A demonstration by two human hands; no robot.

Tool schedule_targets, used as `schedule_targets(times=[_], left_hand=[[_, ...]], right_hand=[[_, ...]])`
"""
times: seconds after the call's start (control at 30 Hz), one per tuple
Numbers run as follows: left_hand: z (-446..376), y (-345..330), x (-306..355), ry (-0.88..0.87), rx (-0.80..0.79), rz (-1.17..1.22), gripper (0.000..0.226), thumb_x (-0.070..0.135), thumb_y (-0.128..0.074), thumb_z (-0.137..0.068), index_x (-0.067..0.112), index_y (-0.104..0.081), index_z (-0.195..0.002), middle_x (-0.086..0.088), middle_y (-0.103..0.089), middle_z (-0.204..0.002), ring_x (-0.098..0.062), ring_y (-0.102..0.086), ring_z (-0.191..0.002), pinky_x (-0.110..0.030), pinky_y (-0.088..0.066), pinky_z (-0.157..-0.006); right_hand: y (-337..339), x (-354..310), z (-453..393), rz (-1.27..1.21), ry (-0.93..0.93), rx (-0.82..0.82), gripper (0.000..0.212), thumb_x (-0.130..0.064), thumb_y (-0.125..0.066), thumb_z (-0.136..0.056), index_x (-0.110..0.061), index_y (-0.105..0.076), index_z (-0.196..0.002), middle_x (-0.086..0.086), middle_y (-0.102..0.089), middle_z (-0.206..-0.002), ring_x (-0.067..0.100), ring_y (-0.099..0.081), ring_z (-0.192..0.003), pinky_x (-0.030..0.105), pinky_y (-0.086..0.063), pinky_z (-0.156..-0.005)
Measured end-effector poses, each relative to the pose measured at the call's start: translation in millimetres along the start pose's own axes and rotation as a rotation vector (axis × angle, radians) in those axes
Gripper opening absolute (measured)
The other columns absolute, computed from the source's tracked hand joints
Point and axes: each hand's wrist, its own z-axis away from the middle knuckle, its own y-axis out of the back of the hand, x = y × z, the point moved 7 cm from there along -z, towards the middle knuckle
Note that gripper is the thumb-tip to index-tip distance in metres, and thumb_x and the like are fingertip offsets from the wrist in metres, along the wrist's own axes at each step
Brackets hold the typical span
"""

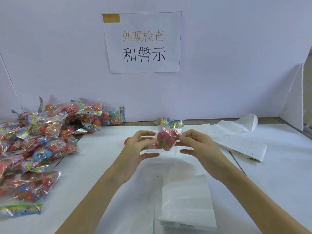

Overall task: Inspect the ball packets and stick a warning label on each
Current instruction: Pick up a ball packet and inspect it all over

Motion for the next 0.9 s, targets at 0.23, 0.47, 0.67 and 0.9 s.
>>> schedule_targets(times=[0.23, 0.47, 0.67, 0.9], left_hand=[[6, -17, 0, -0.059, -0.074, -0.171, 0.019, 0.018, -0.062, -0.104, 0.008, -0.068, -0.119, -0.023, -0.073, -0.110, -0.041, -0.075, -0.095, -0.044, -0.064, -0.083], [6, -18, 3, -0.174, 0.055, -0.312, 0.021, 0.036, -0.063, -0.102, 0.032, -0.083, -0.095, 0.010, -0.079, -0.093, -0.013, -0.075, -0.085, -0.027, -0.061, -0.080], [5, -11, 2, -0.150, 0.178, -0.171, 0.019, 0.023, -0.067, -0.100, 0.012, -0.082, -0.101, -0.010, -0.079, -0.088, -0.019, -0.074, -0.070, -0.030, -0.062, -0.062], [2, 2, 1, 0.009, 0.148, -0.065, 0.024, 0.021, -0.060, -0.099, 0.005, -0.077, -0.107, -0.021, -0.072, -0.115, -0.023, -0.074, -0.090, -0.035, -0.062, -0.074]], right_hand=[[-5, 3, 0, -0.118, -0.039, 0.064, 0.057, -0.058, -0.070, -0.085, -0.010, -0.069, -0.115, 0.010, -0.071, -0.091, 0.021, -0.070, -0.084, 0.036, -0.059, -0.085], [-6, -3, 3, 0.155, 0.111, 0.027, 0.027, -0.042, -0.068, -0.097, -0.023, -0.084, -0.085, -0.003, -0.075, -0.078, 0.005, -0.058, -0.067, 0.018, -0.052, -0.072], [-6, -5, 1, 0.149, 0.113, 0.070, 0.026, -0.045, -0.062, -0.101, -0.028, -0.080, -0.107, -0.007, -0.080, -0.098, 0.010, -0.075, -0.091, 0.024, -0.058, -0.083], [-13, 0, 6, 0.060, -0.041, -0.124, 0.031, -0.035, -0.078, -0.090, -0.013, -0.073, -0.112, 0.009, -0.079, -0.095, 0.020, -0.073, -0.083, 0.026, -0.057, -0.077]])
